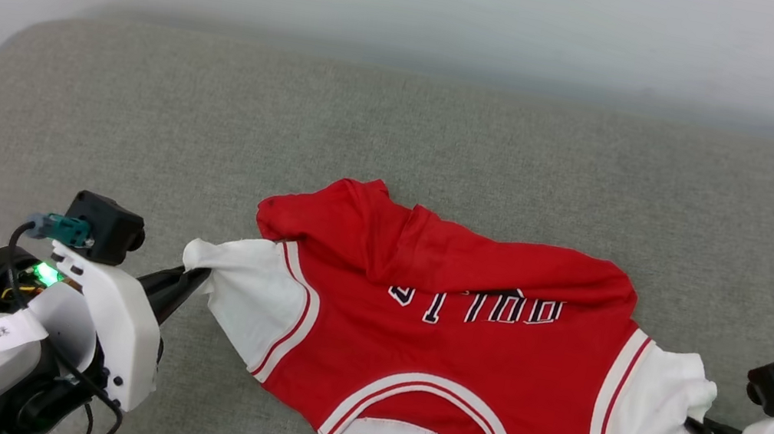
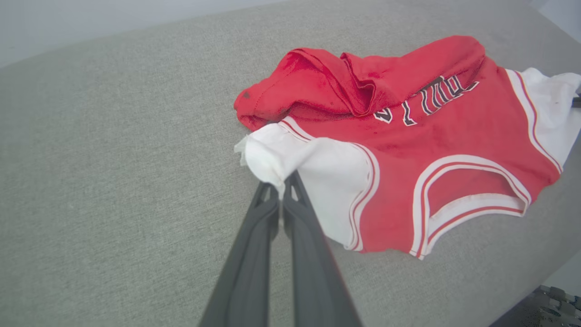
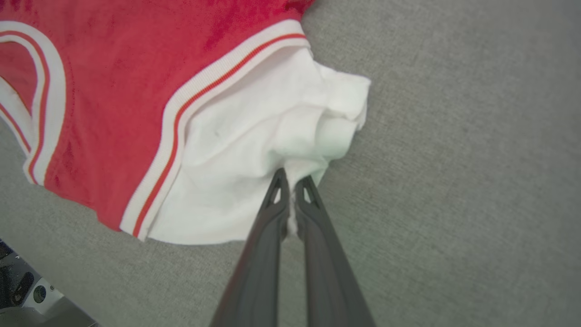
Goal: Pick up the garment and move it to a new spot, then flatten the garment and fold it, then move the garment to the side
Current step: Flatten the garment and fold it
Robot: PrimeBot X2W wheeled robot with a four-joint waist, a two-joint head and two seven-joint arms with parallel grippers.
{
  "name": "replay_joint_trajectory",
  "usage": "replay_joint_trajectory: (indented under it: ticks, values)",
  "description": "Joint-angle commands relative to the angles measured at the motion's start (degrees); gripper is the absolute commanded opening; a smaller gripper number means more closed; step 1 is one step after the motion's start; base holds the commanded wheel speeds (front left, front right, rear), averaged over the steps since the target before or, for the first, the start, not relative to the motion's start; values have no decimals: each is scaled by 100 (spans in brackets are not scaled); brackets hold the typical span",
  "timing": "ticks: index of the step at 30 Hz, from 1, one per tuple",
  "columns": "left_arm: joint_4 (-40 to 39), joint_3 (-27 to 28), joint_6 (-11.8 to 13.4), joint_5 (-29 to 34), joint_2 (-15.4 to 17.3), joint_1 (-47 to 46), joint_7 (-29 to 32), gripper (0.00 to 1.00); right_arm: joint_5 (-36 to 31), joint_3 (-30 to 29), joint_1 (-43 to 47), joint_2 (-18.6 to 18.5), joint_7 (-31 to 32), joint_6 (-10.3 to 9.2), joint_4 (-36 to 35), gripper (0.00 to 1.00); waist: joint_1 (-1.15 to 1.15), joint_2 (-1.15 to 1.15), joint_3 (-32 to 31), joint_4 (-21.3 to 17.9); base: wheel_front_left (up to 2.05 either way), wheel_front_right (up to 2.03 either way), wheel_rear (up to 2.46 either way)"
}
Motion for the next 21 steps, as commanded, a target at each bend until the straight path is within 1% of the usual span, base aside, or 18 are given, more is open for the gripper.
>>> replay_joint_trajectory:
  ticks: [1, 5, 10, 13, 16, 18, 21]
  values:
    - [-76, 45, 31, 33, 48, 72, -83, 0, 7, -44, 121, -103, -85, -5, -73, 0, 0, 0, -113, -24, 0, 0, 0]
    - [-437, 177, 116, 3, 143, 186, -368, 0, 59, -288, 327, -241, -356, -5, -482, 0, 0, 0, -306, -69, 0, 0, 0]
    - [-875, 377, 192, 63, 261, 86, -625, 0, 82, -867, 559, -354, -480, -5, -978, 0, 0, 0, -483, -125, 0, 0, 0]
    - [-1033, 555, 192, 101, 291, -89, -768, 0, 62, -1316, 632, -384, -489, -5, -1264, 0, 0, 0, -564, -155, 0, 0, 0]
    - [-1165, 739, 197, 94, 240, -285, -916, 0, -1, -1832, 672, -406, -415, -5, -1541, 0, 0, 0, -641, -180, 0, 0, 0]
    - [-1248, 799, 208, 216, 257, -447, -950, 0, -48, -2155, 721, -372, -352, -5, -1702, 0, 0, 0, -683, -201, 0, 0, 0]
    - [-1380, 893, 226, 270, 158, -715, -953, 0, -123, -2648, 680, -312, -255, -5, -1974, 0, 0, 0, -737, -225, 0, 0, 0]
